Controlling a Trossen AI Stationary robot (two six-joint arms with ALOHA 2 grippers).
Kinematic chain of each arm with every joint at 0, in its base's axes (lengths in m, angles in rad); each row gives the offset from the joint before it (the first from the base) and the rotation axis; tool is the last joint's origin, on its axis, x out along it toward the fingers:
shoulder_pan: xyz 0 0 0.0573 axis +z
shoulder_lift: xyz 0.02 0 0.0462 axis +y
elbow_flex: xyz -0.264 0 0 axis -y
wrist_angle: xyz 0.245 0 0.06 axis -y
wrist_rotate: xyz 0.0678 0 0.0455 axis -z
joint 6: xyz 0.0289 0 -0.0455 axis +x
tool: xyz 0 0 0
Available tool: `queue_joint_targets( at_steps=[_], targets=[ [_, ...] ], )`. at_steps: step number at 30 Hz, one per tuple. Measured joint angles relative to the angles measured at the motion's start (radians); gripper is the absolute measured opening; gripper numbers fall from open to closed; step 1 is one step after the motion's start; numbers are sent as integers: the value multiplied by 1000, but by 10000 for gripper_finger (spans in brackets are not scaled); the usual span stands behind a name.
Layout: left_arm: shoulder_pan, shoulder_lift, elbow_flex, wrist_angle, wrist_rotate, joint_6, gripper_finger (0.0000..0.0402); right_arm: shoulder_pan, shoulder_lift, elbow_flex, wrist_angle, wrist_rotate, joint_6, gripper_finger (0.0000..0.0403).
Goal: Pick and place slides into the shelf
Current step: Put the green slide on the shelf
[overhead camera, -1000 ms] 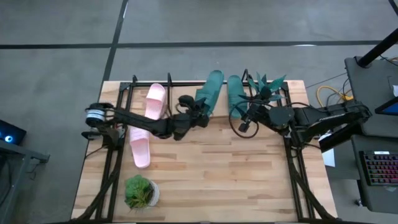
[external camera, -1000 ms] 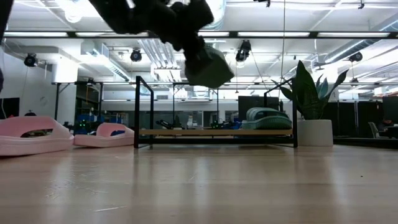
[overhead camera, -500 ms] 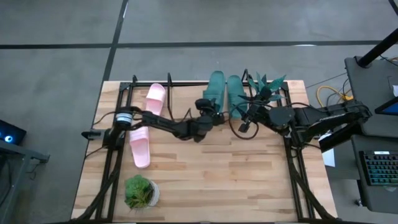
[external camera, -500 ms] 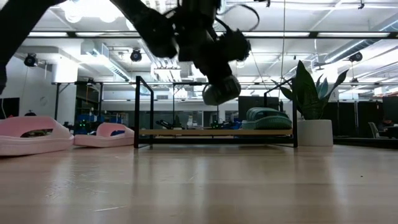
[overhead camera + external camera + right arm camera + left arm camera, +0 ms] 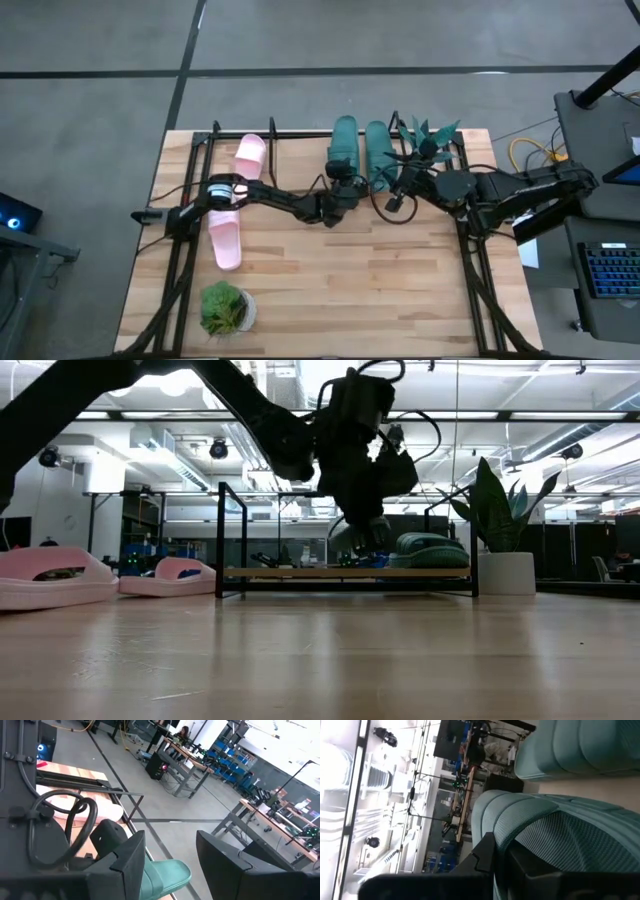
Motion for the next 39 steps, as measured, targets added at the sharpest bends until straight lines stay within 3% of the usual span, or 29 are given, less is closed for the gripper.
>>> queue_joint_targets(
  at_steps=[5,15,19,26,31,39],
  targets=[
    [5,15,31,-17,14,-1,0,0,0,0,0,0,0,168],
    [18,22,133,-354,85,-222,0,0,0,0,0,0,-4,169],
    [35,22,134,-364,92,-251,0,0,0,0,-1,0,-4,165],
    [42,22,124,-372,215,-291,0,0,0,0,0,0,-19,164],
    [44,21,124,-393,222,-316,0,0,0,0,0,0,-19,160],
    [44,20,129,-410,330,-334,64,0,0,0,0,0,-19,164]
  ],
)
